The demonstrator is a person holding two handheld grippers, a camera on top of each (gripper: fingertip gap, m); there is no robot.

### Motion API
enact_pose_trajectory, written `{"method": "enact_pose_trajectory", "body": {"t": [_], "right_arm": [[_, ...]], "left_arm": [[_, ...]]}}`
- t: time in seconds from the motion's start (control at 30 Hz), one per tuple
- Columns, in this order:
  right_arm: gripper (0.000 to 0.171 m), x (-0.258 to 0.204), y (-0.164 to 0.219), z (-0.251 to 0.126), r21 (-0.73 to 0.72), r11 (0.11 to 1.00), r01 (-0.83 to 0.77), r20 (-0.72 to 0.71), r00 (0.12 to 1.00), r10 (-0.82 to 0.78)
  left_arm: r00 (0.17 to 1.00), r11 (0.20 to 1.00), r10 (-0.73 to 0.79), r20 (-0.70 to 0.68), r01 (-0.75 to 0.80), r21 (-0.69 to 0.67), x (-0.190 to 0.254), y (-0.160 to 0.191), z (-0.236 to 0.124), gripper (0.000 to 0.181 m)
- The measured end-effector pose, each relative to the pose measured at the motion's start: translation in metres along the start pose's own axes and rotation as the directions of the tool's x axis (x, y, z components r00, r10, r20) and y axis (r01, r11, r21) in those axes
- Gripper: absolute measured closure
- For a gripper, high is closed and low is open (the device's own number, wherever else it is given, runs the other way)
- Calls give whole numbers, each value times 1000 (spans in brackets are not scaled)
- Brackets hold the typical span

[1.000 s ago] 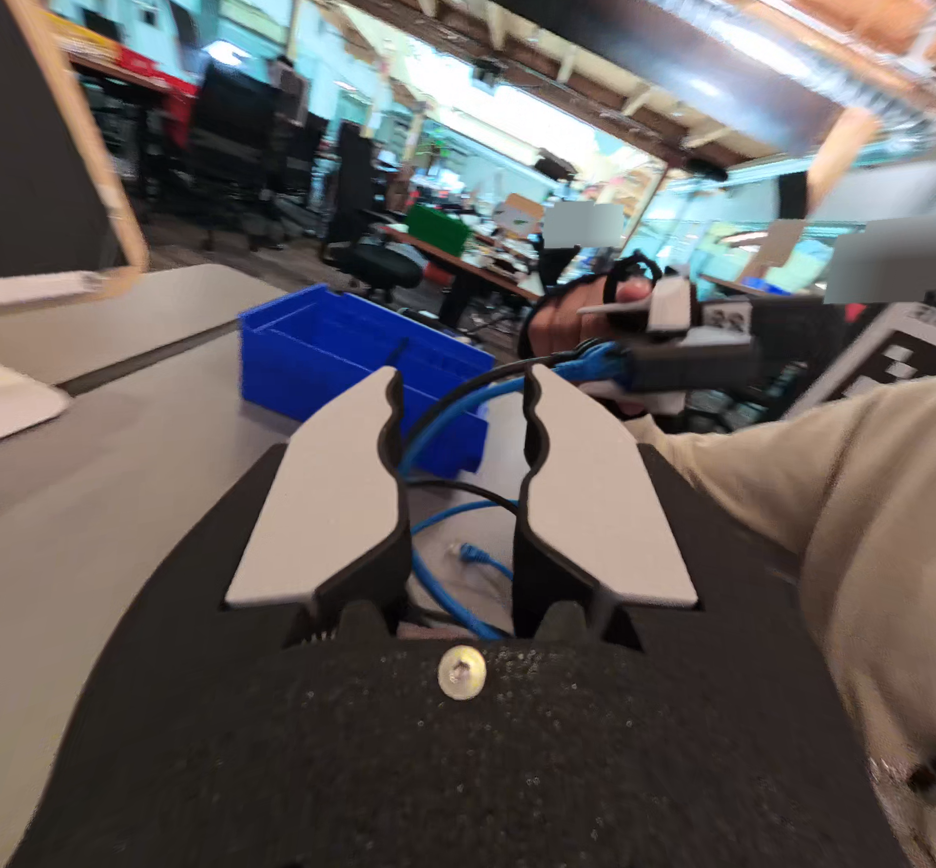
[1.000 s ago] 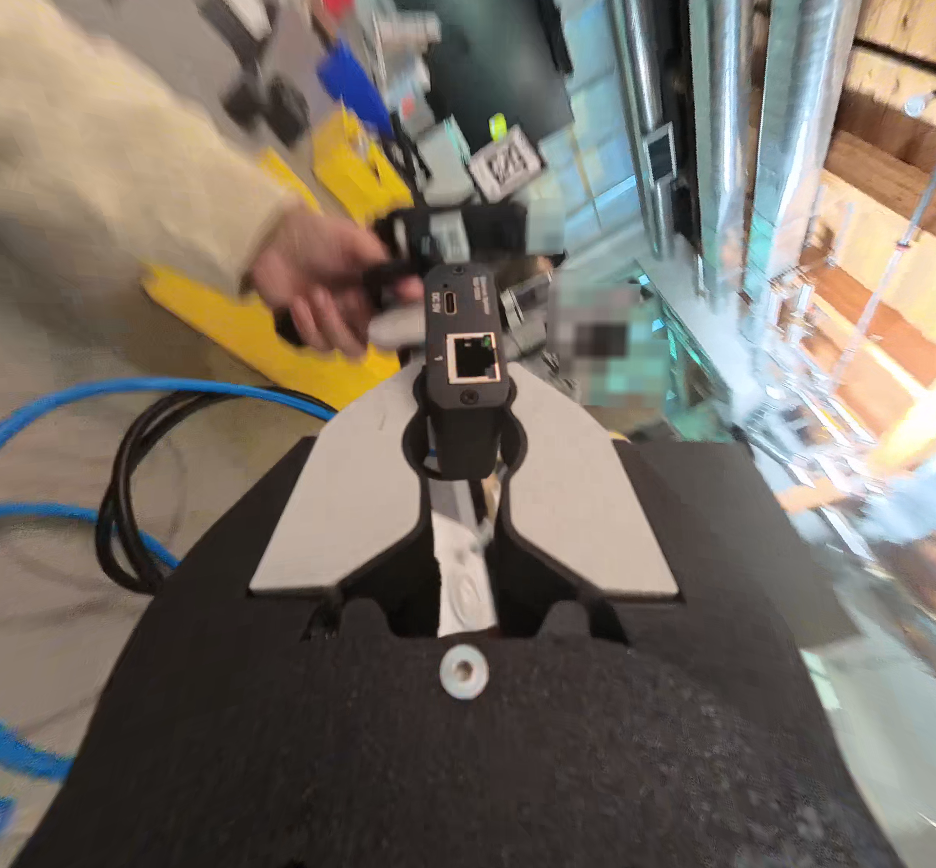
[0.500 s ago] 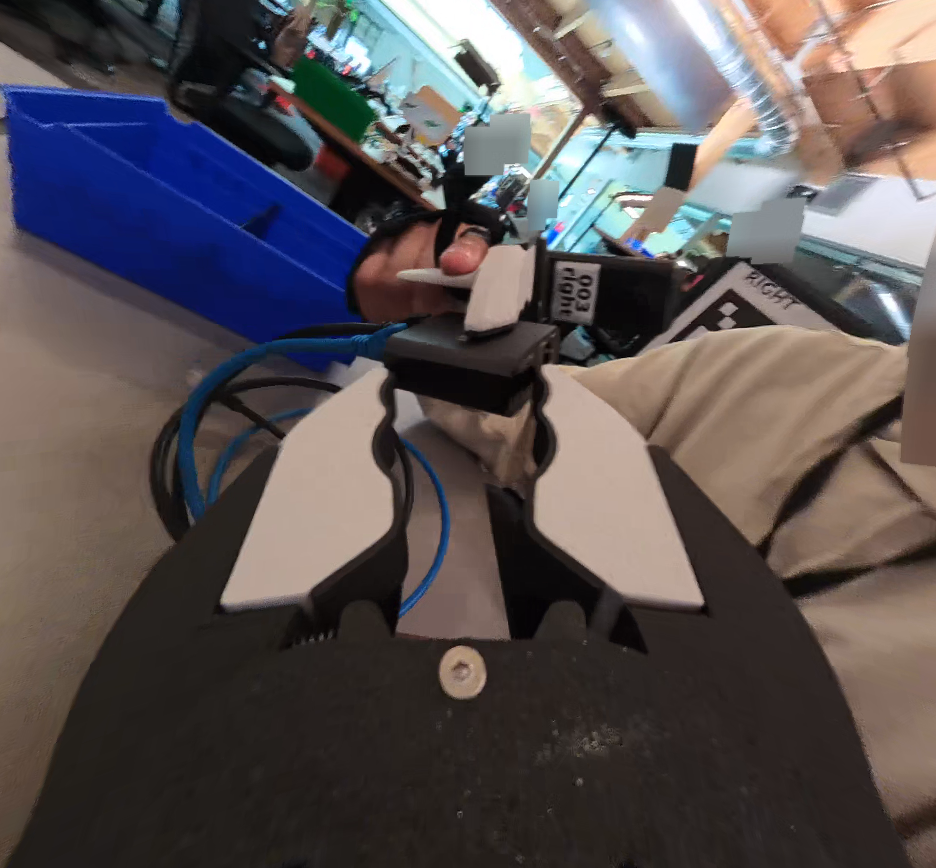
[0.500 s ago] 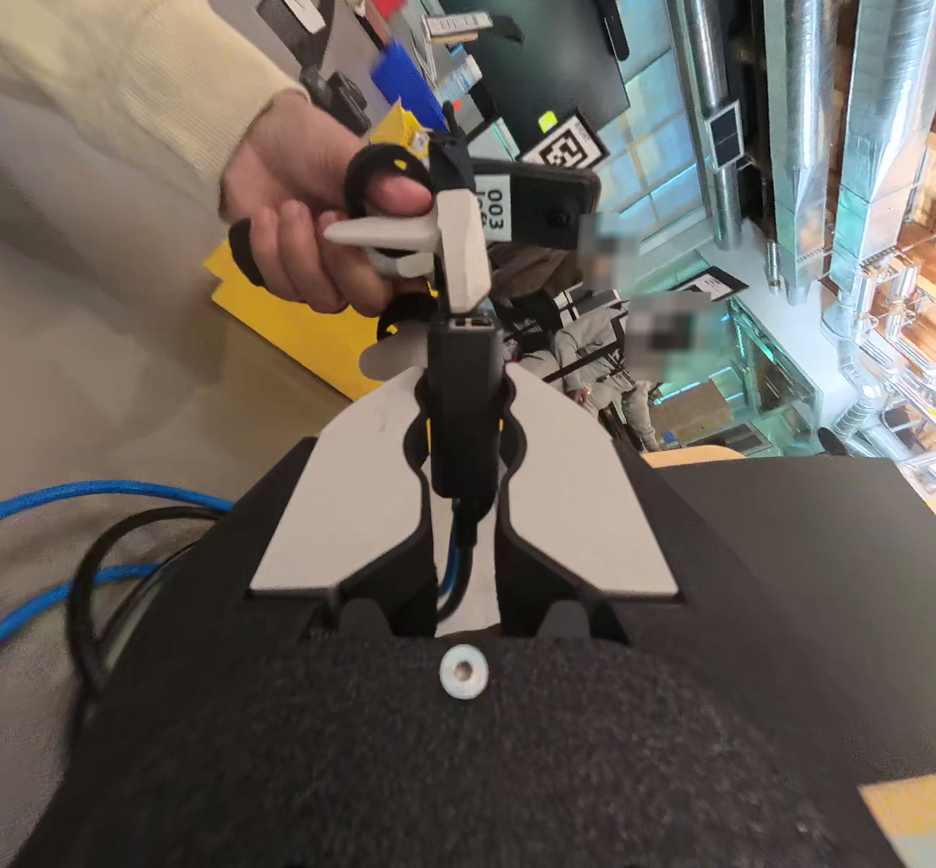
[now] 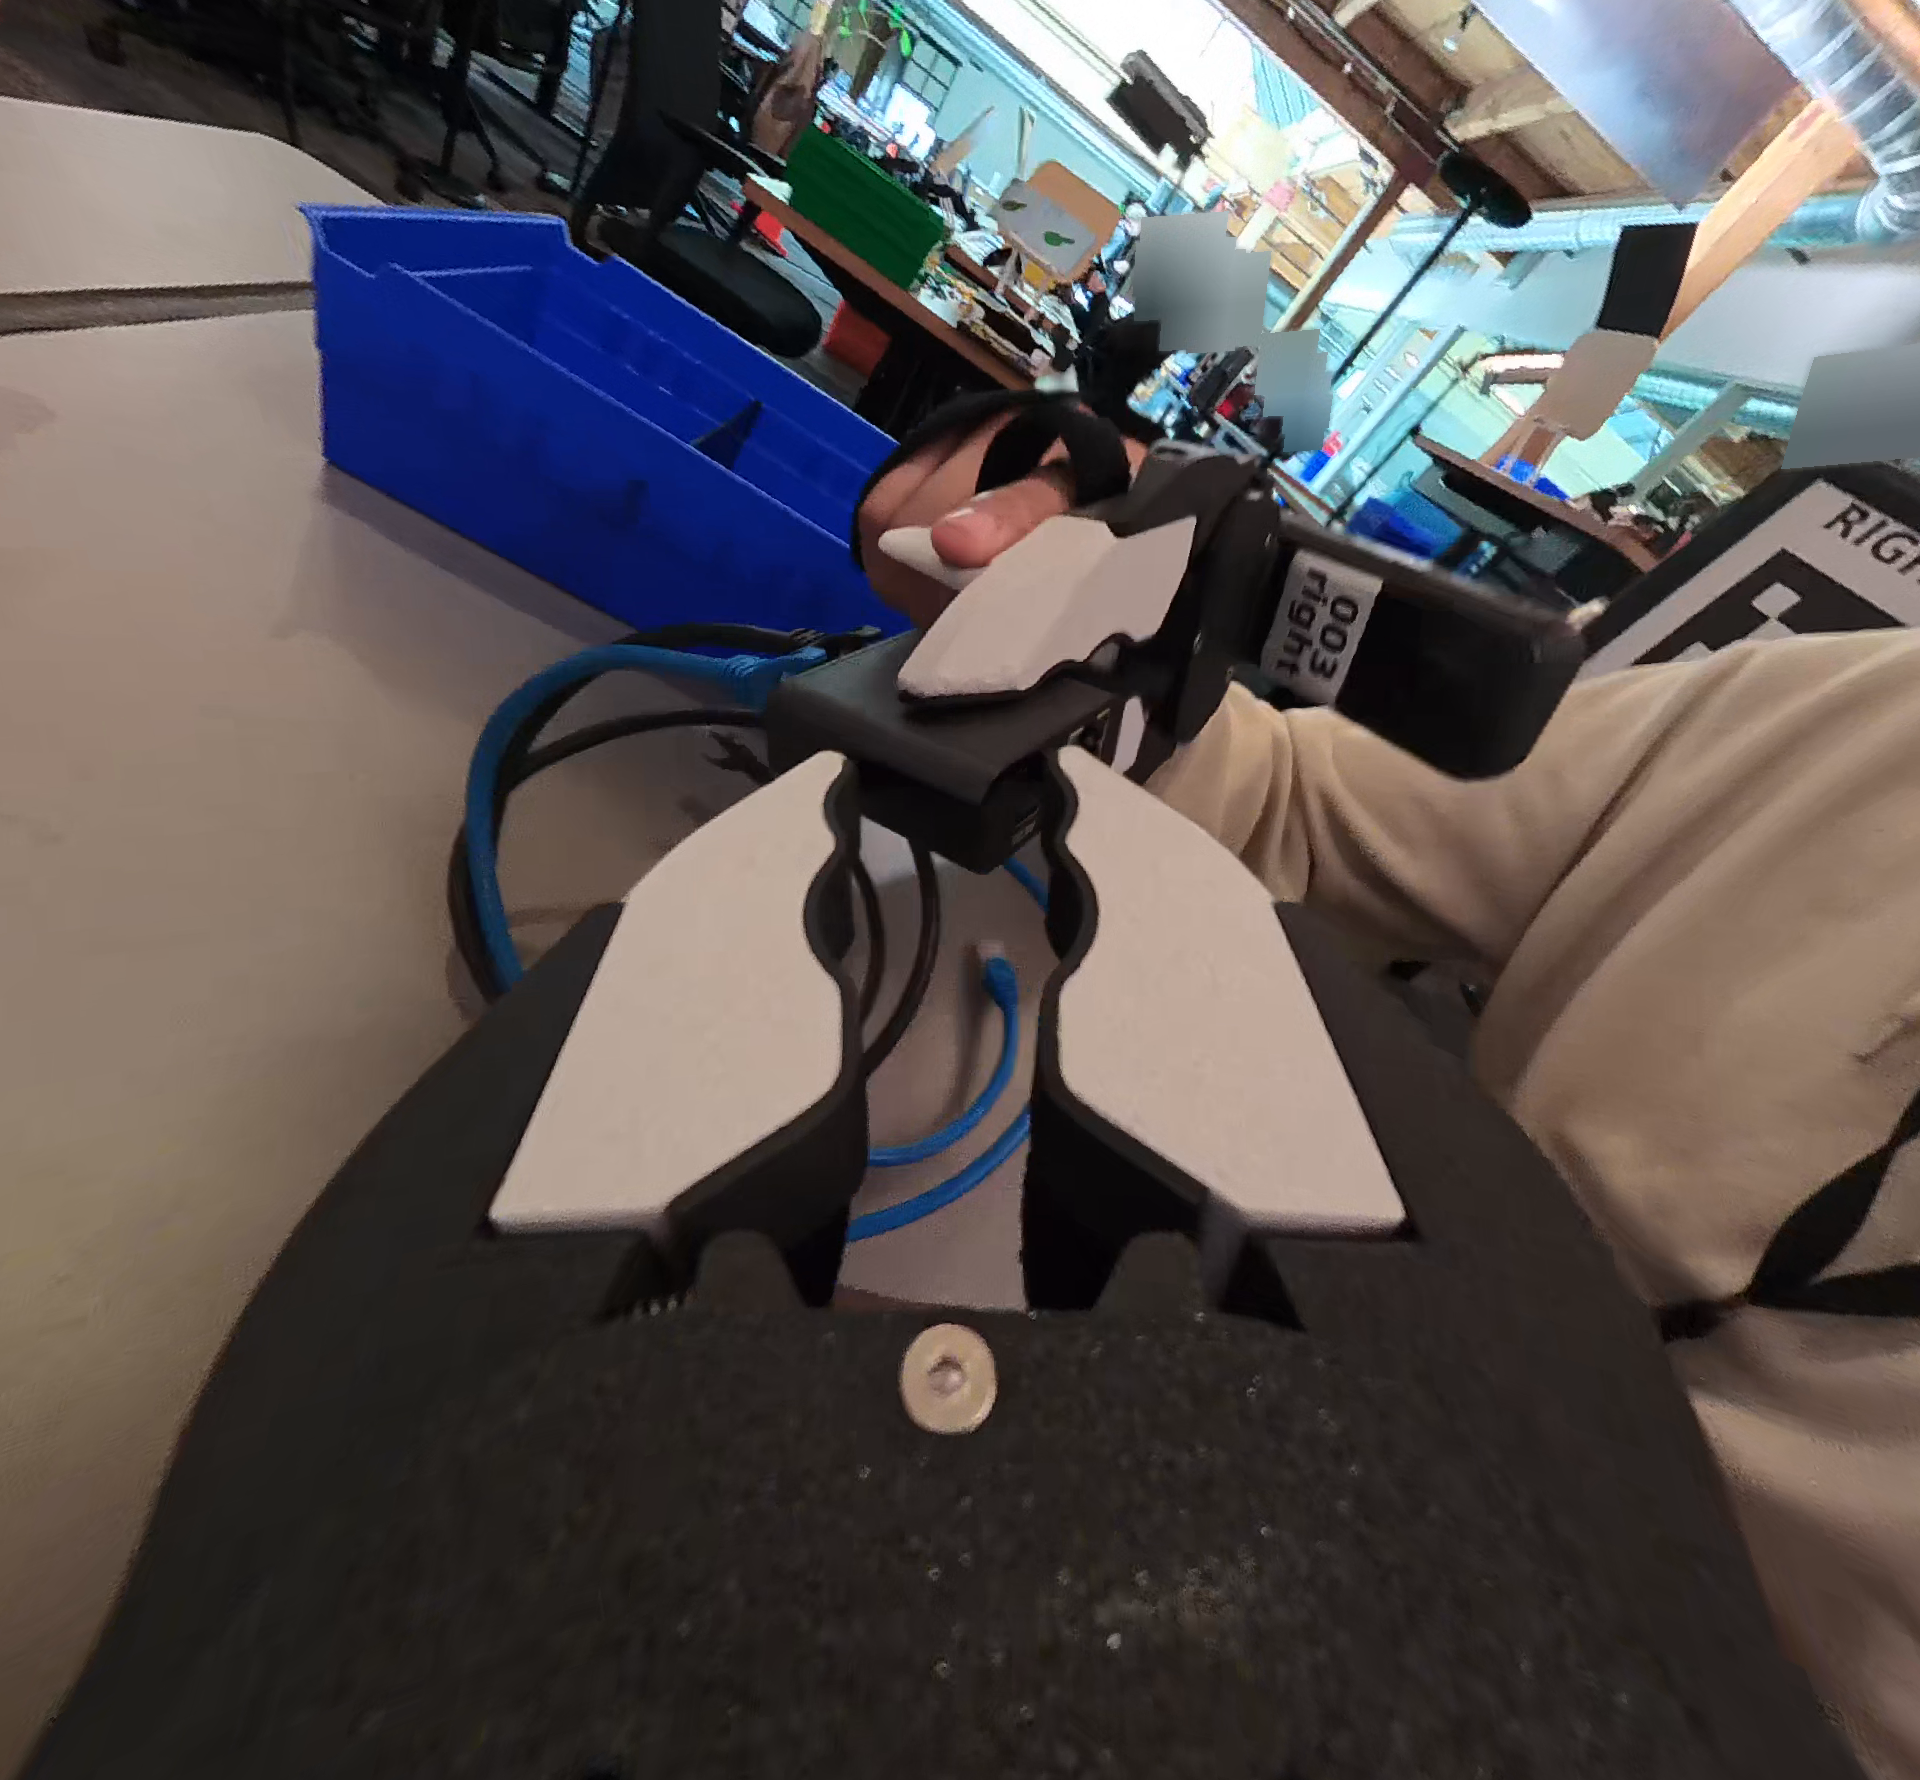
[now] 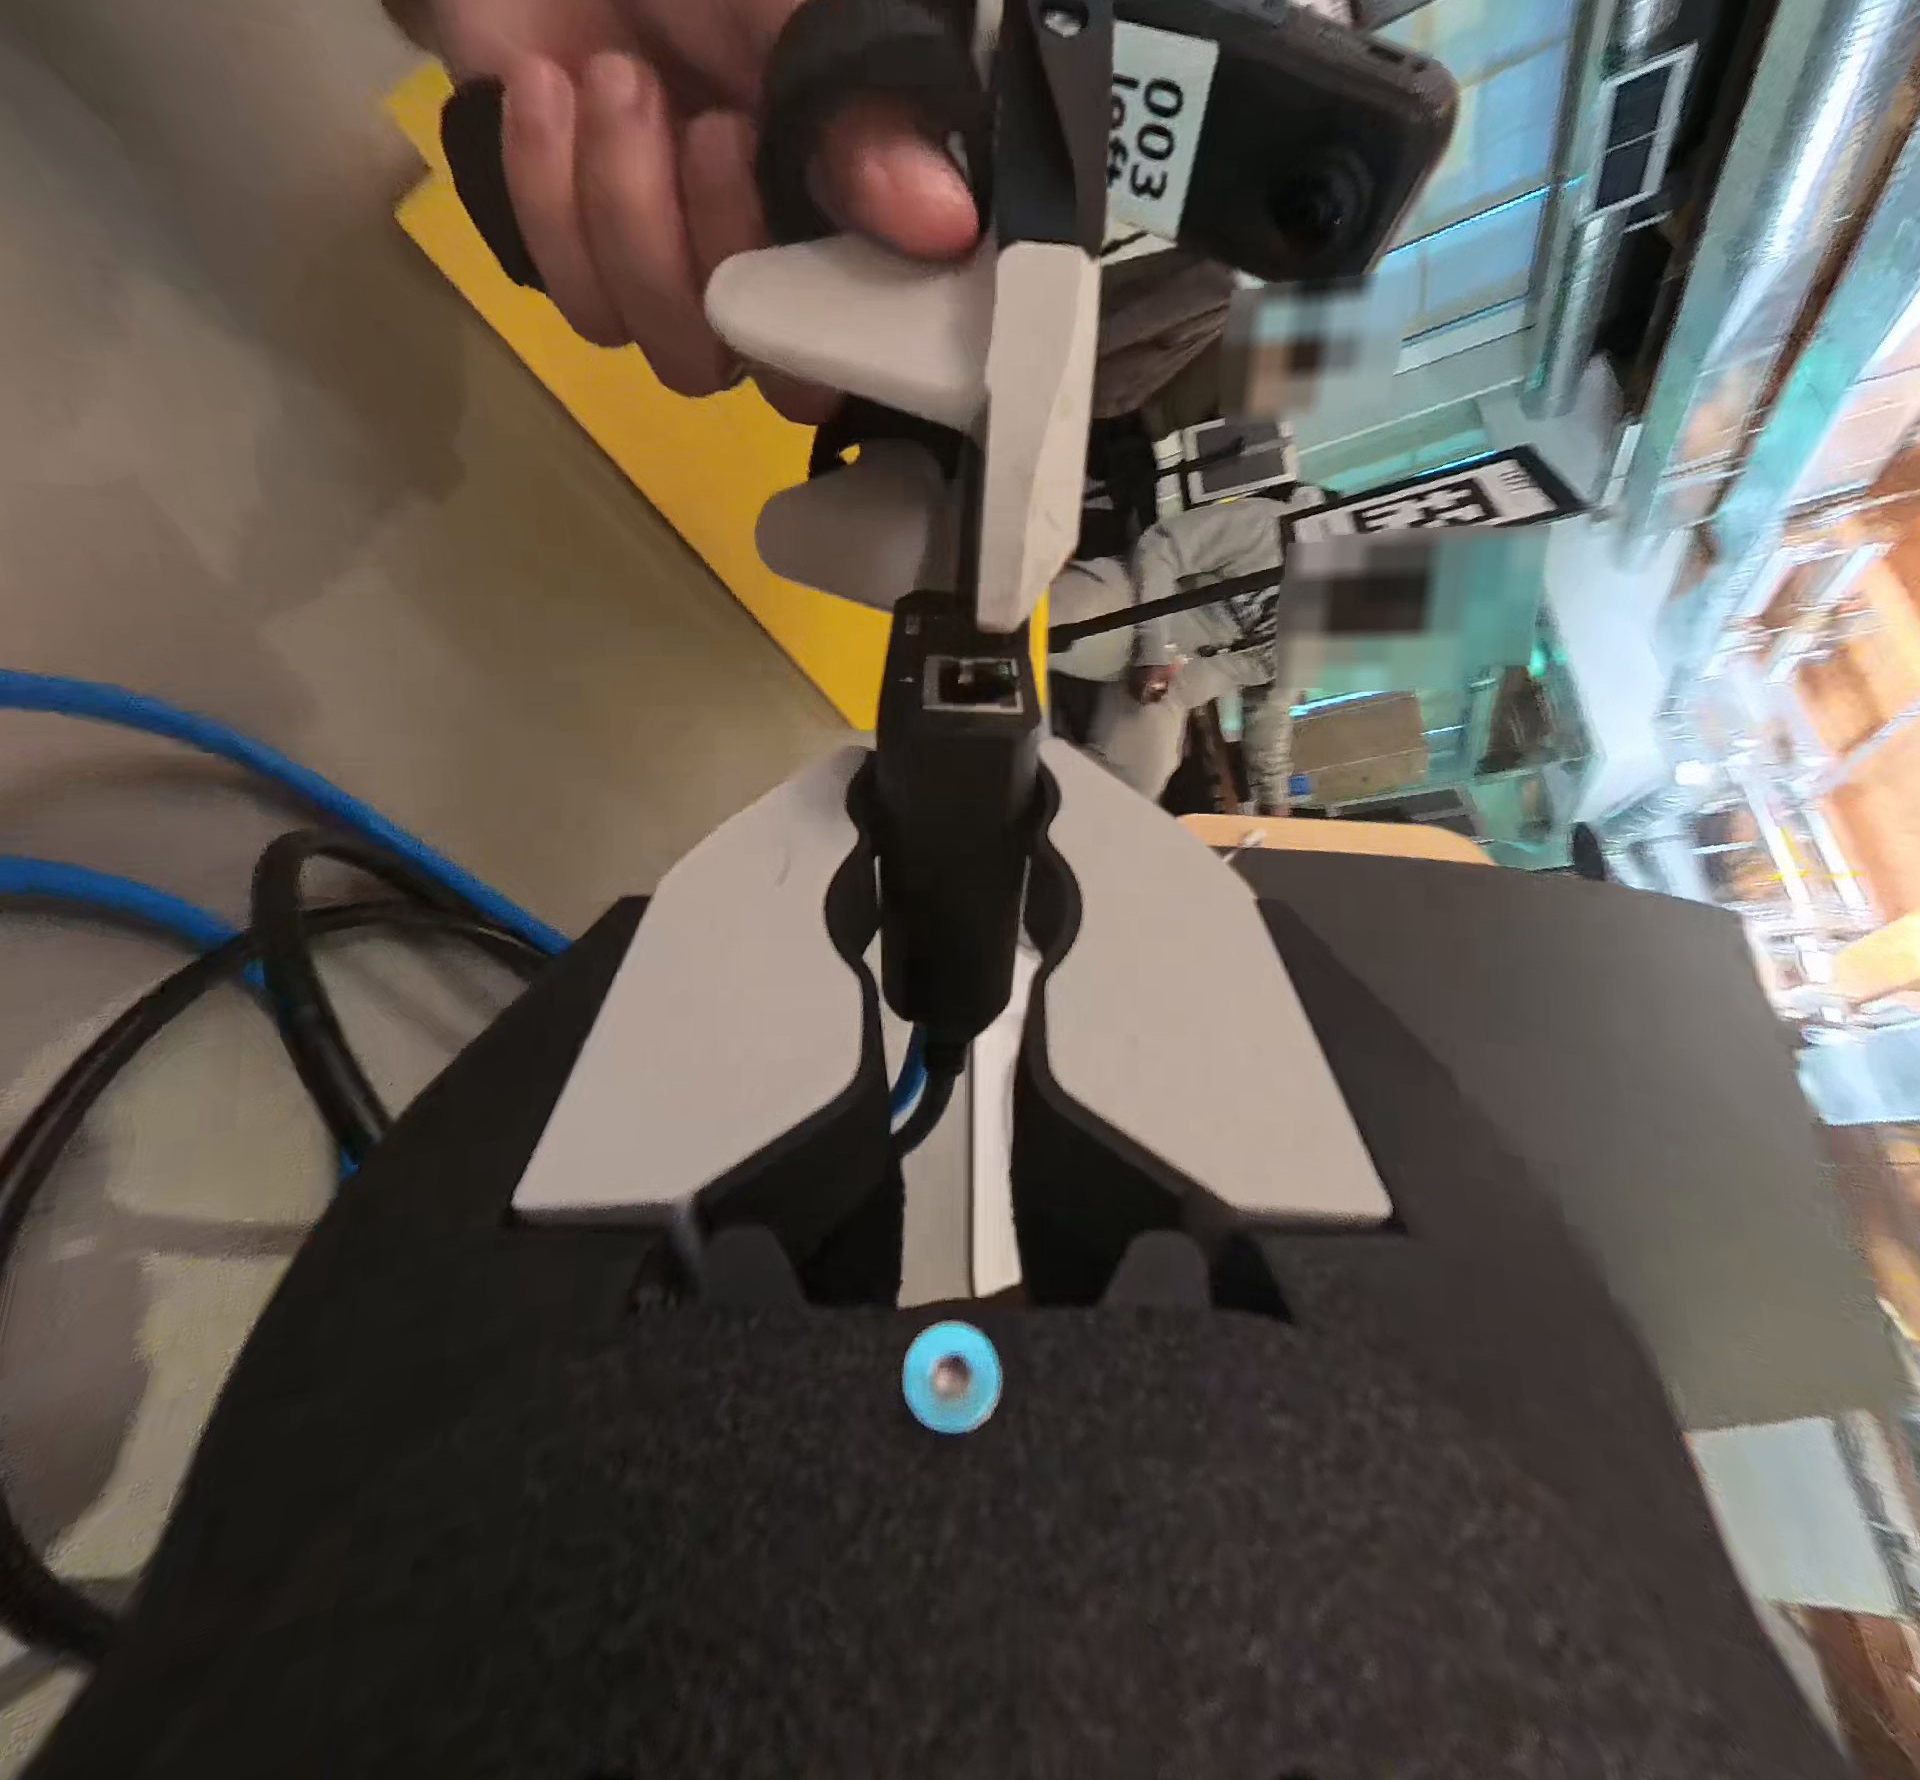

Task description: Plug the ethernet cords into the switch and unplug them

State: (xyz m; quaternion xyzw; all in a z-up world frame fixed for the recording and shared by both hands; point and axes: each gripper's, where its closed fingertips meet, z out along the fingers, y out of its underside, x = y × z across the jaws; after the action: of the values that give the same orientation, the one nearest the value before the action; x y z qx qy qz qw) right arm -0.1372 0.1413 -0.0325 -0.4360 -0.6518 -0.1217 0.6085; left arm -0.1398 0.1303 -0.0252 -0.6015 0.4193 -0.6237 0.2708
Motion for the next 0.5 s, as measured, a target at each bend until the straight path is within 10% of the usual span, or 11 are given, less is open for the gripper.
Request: {"method": "enact_pose_trajectory", "body": {"t": [0.2, 0.5], "right_arm": [[147, 1, 42, 14, -48, 999, 2, -181, 983, -11], [147, -36, 51, 7, -26, 998, 50, -356, 933, -56]], "left_arm": [[958, 998, -41, 283, 25, 59, 1, 4, -36, 142], [672, 988, -154, 724, 93, 124, 42, 165, -121, 139]]}}
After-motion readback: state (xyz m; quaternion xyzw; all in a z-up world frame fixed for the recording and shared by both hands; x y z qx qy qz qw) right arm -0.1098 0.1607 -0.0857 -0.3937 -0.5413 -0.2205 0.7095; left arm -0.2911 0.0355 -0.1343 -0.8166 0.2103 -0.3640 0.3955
